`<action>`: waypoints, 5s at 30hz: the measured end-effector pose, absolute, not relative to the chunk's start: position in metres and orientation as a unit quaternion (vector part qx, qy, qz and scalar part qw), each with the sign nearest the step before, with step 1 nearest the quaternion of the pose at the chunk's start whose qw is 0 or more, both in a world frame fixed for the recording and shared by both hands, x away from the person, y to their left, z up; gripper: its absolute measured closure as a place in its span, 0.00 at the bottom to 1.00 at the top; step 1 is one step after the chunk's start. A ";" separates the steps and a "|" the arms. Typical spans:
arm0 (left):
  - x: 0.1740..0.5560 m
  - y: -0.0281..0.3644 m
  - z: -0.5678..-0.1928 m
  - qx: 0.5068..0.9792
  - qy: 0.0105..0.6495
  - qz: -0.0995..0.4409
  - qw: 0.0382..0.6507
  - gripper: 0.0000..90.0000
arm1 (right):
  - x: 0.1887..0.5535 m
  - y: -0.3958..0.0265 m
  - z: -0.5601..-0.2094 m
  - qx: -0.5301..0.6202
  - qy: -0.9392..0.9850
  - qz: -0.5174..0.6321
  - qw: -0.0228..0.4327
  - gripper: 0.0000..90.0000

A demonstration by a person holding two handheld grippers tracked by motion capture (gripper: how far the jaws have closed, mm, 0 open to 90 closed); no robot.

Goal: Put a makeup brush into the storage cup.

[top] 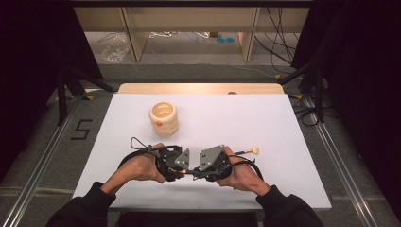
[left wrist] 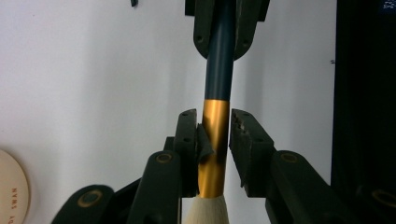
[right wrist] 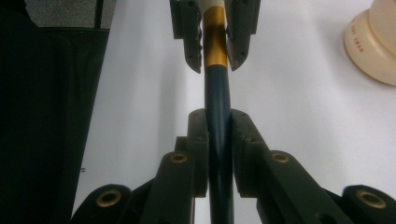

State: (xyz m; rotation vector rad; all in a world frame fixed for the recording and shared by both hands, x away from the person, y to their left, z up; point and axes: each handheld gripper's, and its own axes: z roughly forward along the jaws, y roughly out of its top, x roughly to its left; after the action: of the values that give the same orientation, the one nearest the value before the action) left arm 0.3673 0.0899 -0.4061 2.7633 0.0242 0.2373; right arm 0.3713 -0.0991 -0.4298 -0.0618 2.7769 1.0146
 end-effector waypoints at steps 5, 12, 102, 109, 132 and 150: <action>0.369 0.095 -0.405 0.979 0.010 0.085 0.184 0.78 | 0.371 -0.099 -0.430 -0.021 0.935 0.341 0.091 0.89; 0.370 0.100 -0.406 0.981 0.001 0.084 0.176 0.83 | 0.372 -0.102 -0.427 -0.018 0.933 0.348 0.094 0.89; 0.362 0.148 -0.371 0.797 0.262 0.159 0.521 0.41 | 0.387 -0.147 -0.392 0.136 0.800 0.564 0.152 0.89; 0.360 0.144 -0.368 0.792 0.255 0.159 0.532 0.41 | 0.383 -0.141 -0.394 0.128 0.796 0.573 0.144 0.89; 0.356 0.134 -0.364 0.788 0.231 0.131 0.555 0.53 | 0.375 -0.125 -0.401 0.102 0.799 0.579 0.127 0.89; 0.356 0.133 -0.362 0.771 0.215 0.097 0.592 0.80 | 0.371 -0.117 -0.402 0.091 0.794 0.588 0.123 0.89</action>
State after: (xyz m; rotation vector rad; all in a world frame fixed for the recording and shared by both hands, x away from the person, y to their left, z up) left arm 0.3565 0.1333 -0.3618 1.7935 0.5007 0.2246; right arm 0.3707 -0.1170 -0.4025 0.2646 2.3160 1.7151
